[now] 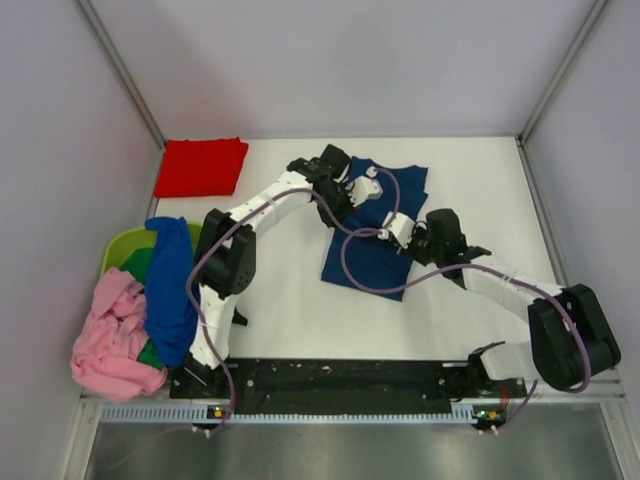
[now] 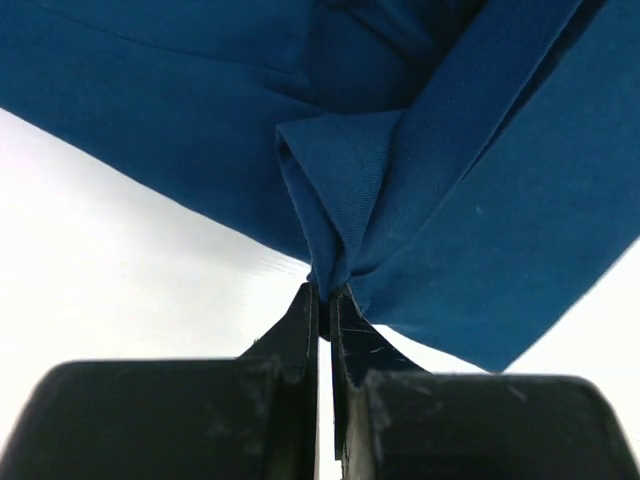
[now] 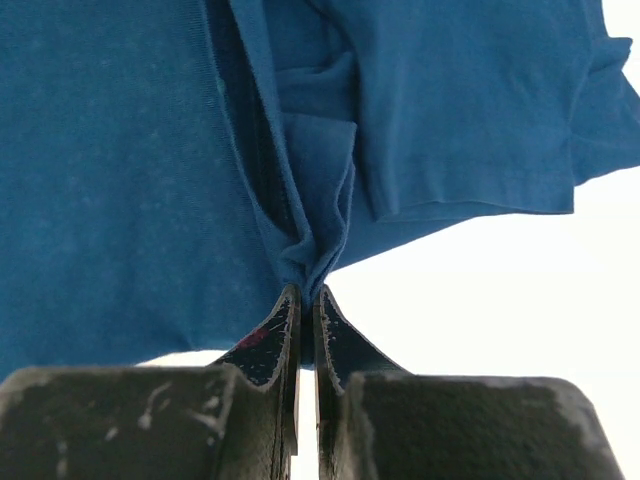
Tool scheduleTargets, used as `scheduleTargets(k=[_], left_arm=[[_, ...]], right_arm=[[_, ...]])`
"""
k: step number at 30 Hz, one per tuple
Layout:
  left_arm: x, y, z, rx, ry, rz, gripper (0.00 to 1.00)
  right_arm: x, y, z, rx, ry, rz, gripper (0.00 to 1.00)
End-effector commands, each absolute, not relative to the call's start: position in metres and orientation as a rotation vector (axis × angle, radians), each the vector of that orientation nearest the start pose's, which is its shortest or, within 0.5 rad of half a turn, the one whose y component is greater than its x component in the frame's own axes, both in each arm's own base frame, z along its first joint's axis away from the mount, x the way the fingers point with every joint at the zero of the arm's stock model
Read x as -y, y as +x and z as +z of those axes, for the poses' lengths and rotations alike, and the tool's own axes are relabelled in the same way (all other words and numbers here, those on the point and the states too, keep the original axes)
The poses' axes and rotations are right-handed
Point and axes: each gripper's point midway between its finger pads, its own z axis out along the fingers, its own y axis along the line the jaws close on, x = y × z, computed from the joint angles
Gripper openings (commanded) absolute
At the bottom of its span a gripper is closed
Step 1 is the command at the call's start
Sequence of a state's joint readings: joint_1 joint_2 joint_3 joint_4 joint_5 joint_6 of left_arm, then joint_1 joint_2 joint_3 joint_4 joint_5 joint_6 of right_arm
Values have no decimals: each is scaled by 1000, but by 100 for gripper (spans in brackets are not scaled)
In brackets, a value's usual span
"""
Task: Fold and stack the t-shirts
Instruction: Fold the folded rectangular tshirt in 1/3 of the way
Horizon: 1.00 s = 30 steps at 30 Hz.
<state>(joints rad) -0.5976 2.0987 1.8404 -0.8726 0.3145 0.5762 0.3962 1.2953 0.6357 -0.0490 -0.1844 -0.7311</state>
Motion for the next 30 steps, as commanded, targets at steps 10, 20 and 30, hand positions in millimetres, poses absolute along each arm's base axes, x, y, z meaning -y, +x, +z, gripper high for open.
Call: scheduleTargets(k=[10, 20, 30], left_arm=[[303, 434, 97, -2067, 1487, -260, 0], [300, 467, 81, -2055, 1418, -112, 29], [291, 520, 137, -2119, 1043, -171, 48]], right_arm=[[-147, 394, 96, -1705, -1222, -44, 0], [-128, 428, 82, -1756, -1133, -172, 22], [-78, 470, 142, -1842, -729, -334, 55]])
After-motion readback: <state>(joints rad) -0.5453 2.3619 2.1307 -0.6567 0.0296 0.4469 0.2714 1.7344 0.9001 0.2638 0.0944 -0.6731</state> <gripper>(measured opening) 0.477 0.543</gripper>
